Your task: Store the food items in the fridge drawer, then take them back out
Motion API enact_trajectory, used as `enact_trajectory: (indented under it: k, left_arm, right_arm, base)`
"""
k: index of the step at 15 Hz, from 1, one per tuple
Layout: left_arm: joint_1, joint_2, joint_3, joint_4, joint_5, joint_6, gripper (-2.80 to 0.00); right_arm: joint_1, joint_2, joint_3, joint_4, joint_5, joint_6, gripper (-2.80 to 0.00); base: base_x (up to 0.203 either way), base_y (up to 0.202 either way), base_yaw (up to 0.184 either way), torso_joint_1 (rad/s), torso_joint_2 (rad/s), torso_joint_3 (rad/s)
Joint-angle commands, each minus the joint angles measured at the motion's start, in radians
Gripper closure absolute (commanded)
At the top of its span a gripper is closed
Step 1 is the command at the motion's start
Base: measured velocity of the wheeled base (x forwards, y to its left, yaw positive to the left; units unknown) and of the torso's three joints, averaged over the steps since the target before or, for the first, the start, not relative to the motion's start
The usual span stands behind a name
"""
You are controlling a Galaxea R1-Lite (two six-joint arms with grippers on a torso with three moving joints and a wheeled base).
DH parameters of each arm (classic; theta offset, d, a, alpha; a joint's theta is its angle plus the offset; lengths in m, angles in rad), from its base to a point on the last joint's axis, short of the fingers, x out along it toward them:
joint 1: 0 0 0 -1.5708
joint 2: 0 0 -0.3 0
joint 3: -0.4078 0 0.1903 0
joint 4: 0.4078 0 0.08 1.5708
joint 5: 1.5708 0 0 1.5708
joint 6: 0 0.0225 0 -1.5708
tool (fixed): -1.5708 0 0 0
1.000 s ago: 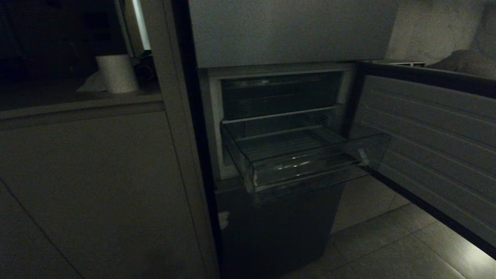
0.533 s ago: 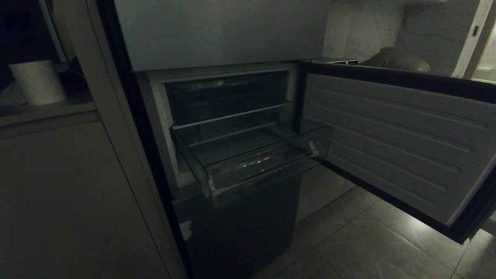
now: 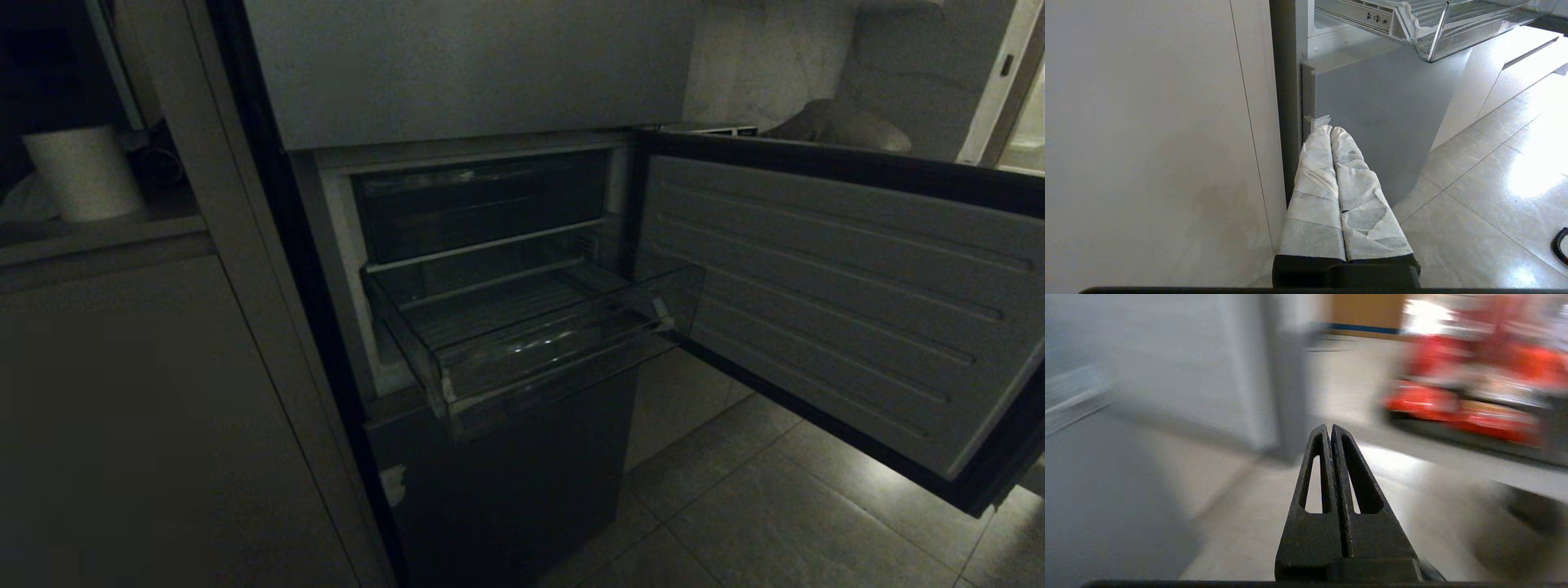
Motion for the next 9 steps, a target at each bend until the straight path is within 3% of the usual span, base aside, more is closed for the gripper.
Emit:
enact_trajectory:
  k: [1,3,5,9]
  left_arm:
    - [0.0,0.0,0.0,0.0,0.0,0.0,0.0]
    - [0.0,0.0,0.0,0.0,0.0,0.0,0.0]
    - [0.0,0.0,0.0,0.0,0.0,0.0,0.0]
    - [0.0,0.0,0.0,0.0,0.0,0.0,0.0]
  right_arm:
    - [-0.217,0.321,-0.121,-0.006,-0.033,0.029,0.0]
    - [-0.408,0.468,-0.191,-0.032,0.004,0.042,0.0]
    - [-0.586,0.606,-0.23,-0.081,0.099,0.03,0.0]
    - [-0.756,0.842,-0.26,-0.25,0.215,0.016,0.0]
  base:
    - [0.0,0.0,0.0,0.0,0.0,0.0]
    - [0.0,0.0,0.0,0.0,0.0,0.0]
    - [0.0,0.0,0.0,0.0,0.0,0.0]
    - [0.0,0.0,0.0,0.0,0.0,0.0]
